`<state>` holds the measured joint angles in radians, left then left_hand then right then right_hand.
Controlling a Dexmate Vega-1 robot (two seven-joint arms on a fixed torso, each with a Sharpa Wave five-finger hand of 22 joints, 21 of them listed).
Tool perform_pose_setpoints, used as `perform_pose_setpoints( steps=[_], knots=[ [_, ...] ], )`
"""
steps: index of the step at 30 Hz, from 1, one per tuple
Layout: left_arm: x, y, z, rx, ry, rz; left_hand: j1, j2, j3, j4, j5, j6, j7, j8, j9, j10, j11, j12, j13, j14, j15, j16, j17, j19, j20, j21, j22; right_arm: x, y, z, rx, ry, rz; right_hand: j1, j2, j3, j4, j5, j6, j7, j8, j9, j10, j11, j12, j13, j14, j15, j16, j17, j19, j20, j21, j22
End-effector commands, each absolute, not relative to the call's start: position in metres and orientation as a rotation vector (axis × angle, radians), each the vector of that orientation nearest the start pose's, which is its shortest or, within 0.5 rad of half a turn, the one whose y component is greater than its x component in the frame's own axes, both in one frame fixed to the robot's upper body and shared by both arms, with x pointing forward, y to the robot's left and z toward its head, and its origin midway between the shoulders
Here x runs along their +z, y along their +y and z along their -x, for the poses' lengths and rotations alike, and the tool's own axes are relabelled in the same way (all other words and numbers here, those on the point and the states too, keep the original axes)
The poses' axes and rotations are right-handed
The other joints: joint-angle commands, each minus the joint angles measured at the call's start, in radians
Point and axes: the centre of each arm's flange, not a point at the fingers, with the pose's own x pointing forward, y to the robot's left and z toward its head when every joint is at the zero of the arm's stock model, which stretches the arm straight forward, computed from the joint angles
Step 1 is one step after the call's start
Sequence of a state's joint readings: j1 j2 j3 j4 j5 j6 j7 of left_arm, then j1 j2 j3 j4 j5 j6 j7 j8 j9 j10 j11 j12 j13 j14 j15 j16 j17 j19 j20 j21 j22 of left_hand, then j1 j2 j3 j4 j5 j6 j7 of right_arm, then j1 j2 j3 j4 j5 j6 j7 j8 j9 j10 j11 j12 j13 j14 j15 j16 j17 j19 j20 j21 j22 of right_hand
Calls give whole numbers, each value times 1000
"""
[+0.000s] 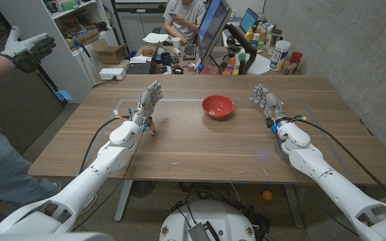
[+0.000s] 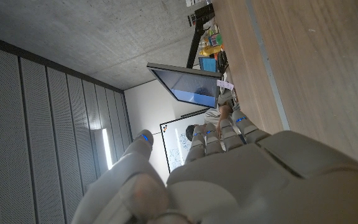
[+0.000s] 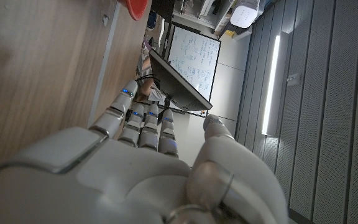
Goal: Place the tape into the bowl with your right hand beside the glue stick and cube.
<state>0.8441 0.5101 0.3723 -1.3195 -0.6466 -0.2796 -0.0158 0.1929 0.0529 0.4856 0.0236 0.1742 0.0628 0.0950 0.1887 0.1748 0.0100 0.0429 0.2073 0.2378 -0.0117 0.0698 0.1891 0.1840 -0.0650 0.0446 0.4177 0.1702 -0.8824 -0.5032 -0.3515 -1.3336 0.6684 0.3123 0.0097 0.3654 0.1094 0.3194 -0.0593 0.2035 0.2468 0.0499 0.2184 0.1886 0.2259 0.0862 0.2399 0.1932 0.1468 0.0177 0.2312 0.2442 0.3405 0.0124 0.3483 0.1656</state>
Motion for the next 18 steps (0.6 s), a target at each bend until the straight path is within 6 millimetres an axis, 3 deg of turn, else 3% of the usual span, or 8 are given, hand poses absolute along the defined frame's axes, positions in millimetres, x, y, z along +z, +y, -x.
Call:
perform_pose_setpoints(
  steps=[1,18],
  knots=[
    [-28,287,-650,-207,-584,39,8,0,2,-4,6,6,2,6,5,3,1,4,1,0,5,7,2,0,3,-2,3,-33,-292,-629,192,-636,-74,7,1,7,-3,4,11,4,2,2,10,-1,1,5,13,-1,7,1,12,-2,-3,4],
    [-25,289,-649,-216,-589,50,7,1,2,-7,7,13,2,7,5,4,-1,4,-4,1,6,7,3,2,6,-7,4,-32,-294,-606,188,-689,-84,10,5,8,-9,3,24,2,3,2,25,0,1,5,28,-2,12,0,28,-1,-8,4]
  ],
)
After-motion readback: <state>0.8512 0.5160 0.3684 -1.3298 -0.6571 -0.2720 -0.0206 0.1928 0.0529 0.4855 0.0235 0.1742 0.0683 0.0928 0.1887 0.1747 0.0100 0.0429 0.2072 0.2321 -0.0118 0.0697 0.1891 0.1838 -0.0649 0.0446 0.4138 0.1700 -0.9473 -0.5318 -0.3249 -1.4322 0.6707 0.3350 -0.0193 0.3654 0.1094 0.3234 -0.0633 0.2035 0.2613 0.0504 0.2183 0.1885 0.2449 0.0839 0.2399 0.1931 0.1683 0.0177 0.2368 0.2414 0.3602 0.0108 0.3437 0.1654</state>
